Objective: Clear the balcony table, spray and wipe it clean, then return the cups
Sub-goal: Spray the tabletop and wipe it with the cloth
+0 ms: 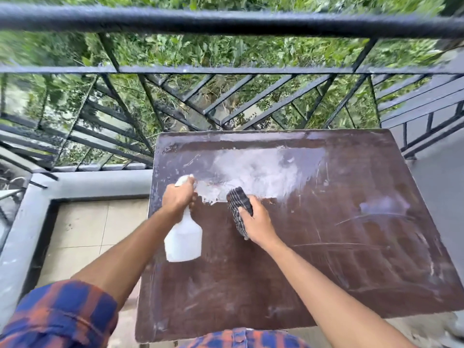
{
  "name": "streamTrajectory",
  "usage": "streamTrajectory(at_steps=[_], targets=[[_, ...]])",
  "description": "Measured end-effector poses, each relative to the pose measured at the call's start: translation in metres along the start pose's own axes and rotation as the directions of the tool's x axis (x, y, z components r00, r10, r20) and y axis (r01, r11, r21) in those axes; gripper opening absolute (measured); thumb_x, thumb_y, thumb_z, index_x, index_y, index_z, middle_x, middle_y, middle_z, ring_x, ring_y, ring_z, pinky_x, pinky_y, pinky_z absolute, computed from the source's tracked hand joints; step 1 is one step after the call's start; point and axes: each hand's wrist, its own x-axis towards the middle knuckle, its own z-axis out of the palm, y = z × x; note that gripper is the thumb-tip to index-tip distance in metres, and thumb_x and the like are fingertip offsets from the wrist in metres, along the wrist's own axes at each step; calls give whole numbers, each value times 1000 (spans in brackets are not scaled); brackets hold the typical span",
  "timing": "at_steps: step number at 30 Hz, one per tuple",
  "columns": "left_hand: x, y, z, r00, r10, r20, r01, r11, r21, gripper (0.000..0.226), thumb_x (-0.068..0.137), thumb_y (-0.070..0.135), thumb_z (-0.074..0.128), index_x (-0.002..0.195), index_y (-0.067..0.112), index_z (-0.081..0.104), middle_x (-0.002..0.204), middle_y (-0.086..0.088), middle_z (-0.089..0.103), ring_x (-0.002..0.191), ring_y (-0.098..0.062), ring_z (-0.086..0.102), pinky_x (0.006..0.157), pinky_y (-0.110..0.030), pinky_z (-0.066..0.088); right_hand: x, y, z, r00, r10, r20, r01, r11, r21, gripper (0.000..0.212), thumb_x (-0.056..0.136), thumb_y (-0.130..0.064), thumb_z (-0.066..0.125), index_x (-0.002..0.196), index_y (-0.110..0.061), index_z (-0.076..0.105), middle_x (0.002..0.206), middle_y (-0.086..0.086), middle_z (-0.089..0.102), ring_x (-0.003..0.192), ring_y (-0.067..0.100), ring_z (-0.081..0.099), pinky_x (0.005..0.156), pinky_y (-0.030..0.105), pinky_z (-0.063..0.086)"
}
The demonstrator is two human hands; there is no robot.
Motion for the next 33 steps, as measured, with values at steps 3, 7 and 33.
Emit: streamTrajectory(at_steps=[3, 7, 33], targets=[[18, 2, -18, 997, -5, -77, 8, 999, 45, 53, 80, 64, 57, 88, 14, 73, 63, -1, 68, 60, -22, 64, 81, -43, 59, 9, -8, 6, 998, -45, 45, 46, 999, -11, 21, 97, -23, 56, 118, -20, 59, 109, 0, 67, 102, 23, 61, 91, 41, 48], [91, -38, -36, 985, -81, -155, 85, 996, 20, 80, 63, 82, 60, 105, 15, 70, 83, -21, 74, 76, -43, 75, 82, -64, 60, 18, -20, 17, 992, -84, 99, 85, 996, -1, 15, 92, -28, 55, 107, -29, 58, 98, -8, 65, 93, 18, 60, 86, 40, 49], [28, 47, 20, 999, -1, -32, -2, 996, -84, 43, 80, 54, 65, 84, 11, 71, 55, 0, 66, 54, -23, 61, 56, -31, 47, 38, -15, 29, 995, 102, 3, -98, 942, 322, 9, 89, -25, 62, 98, -27, 63, 89, 0, 72, 84, 21, 69, 80, 43, 54]])
